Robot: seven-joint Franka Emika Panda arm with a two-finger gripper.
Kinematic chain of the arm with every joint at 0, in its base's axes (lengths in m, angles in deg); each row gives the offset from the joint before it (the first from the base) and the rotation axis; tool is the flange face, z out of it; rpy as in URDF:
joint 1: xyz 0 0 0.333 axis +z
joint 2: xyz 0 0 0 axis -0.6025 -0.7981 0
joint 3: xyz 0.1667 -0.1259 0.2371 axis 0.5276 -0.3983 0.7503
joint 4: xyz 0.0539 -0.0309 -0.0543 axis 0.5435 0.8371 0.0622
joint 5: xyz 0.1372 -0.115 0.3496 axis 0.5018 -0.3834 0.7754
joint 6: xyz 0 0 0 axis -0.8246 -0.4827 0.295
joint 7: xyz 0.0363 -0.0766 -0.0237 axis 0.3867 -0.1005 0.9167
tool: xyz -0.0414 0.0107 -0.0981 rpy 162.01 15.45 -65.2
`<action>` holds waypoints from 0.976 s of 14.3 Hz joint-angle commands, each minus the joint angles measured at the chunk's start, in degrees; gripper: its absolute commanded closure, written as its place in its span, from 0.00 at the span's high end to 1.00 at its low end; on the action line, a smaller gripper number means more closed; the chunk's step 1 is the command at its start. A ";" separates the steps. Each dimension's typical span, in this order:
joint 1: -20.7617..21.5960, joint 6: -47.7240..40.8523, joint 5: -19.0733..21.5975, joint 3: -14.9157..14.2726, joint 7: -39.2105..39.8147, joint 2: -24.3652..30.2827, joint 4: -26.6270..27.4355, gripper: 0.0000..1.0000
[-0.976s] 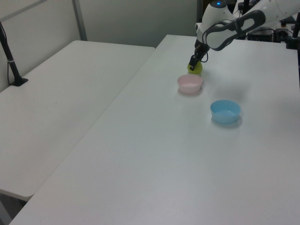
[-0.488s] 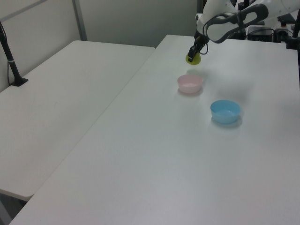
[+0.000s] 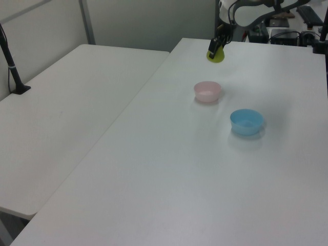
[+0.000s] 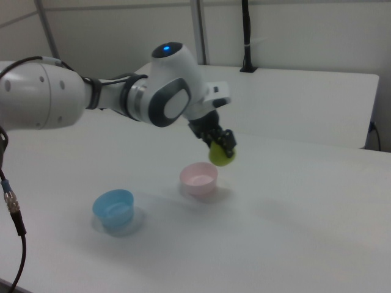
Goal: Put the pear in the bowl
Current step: 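Lift the pear and carry it over the pink bowl, then lower the pear into the pink bowl and open the gripper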
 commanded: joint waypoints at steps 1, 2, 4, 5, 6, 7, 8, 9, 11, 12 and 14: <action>5.96 -0.25 0.02 -0.63 -8.26 4.13 6.01 0.35; 6.76 -0.25 -1.55 -0.63 -10.02 3.96 6.36 0.35; 7.47 0.27 -3.58 -0.63 -11.36 2.99 7.24 0.35; 7.47 0.45 -4.02 -0.63 -11.36 2.12 7.24 0.35; 7.38 0.97 -4.11 -0.63 -11.27 1.33 7.16 0.35; 7.38 1.68 -4.11 -0.55 -11.27 0.71 7.07 0.35; 7.30 1.94 -4.11 -0.54 -11.27 0.53 7.07 0.35; 7.21 2.03 -4.11 -0.54 -11.10 0.36 6.89 0.35; 7.21 2.03 -4.11 -0.54 -10.92 -0.43 6.63 0.35; 7.21 2.12 -4.11 -0.54 -10.83 -0.96 6.54 0.35; 7.21 2.64 -4.20 -0.54 -10.57 -1.93 5.93 0.36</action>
